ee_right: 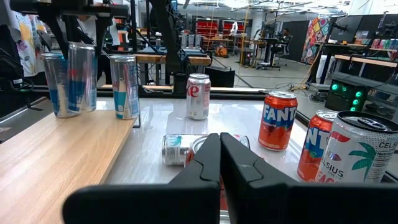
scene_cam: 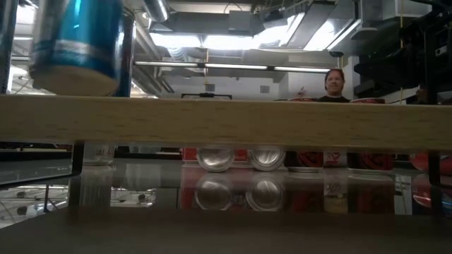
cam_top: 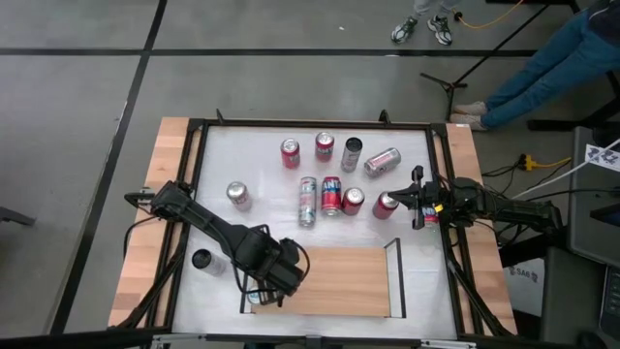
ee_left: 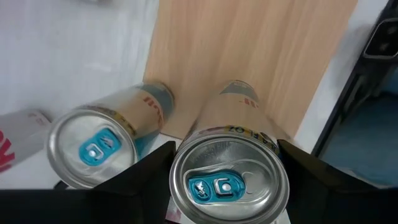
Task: Place canned beverage on shelf
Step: Put the blue soda can on the shelf aligned with the other blue soda can
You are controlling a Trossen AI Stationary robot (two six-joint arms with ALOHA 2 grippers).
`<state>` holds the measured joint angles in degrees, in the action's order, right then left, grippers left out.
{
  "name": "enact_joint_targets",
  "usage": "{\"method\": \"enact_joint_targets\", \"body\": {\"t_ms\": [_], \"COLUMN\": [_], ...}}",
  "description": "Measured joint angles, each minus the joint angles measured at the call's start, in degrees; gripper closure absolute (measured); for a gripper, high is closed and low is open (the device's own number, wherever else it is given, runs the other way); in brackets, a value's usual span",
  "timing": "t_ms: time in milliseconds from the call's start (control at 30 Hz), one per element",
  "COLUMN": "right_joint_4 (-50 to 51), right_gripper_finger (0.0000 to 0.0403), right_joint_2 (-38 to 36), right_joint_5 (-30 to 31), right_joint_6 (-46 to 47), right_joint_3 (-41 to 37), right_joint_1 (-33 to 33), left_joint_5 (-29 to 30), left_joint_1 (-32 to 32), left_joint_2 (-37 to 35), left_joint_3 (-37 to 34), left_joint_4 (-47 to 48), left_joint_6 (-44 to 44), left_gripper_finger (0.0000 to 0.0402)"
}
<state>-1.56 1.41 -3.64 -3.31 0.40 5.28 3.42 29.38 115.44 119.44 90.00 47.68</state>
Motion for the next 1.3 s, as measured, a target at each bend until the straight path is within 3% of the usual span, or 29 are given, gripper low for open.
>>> {"method": "enact_joint_targets", "body": {"t_ms": [1300], "right_joint_4": [0.0], "right_gripper_finger": [0.0402], "right_joint_2": [0.0], "right_joint_5": [0.0], "right_joint_6": [0.0], "right_joint_3": [0.0], "right_joint_1": [0.0], "left_joint_5": [2.0], "left_joint_1": [1.1], "left_joint_2": [0.0], "left_joint_3": [-1.2], "left_joint_4": [0.0], "left_joint_6": [0.3], "left_gripper_finger": [0.0176]}}
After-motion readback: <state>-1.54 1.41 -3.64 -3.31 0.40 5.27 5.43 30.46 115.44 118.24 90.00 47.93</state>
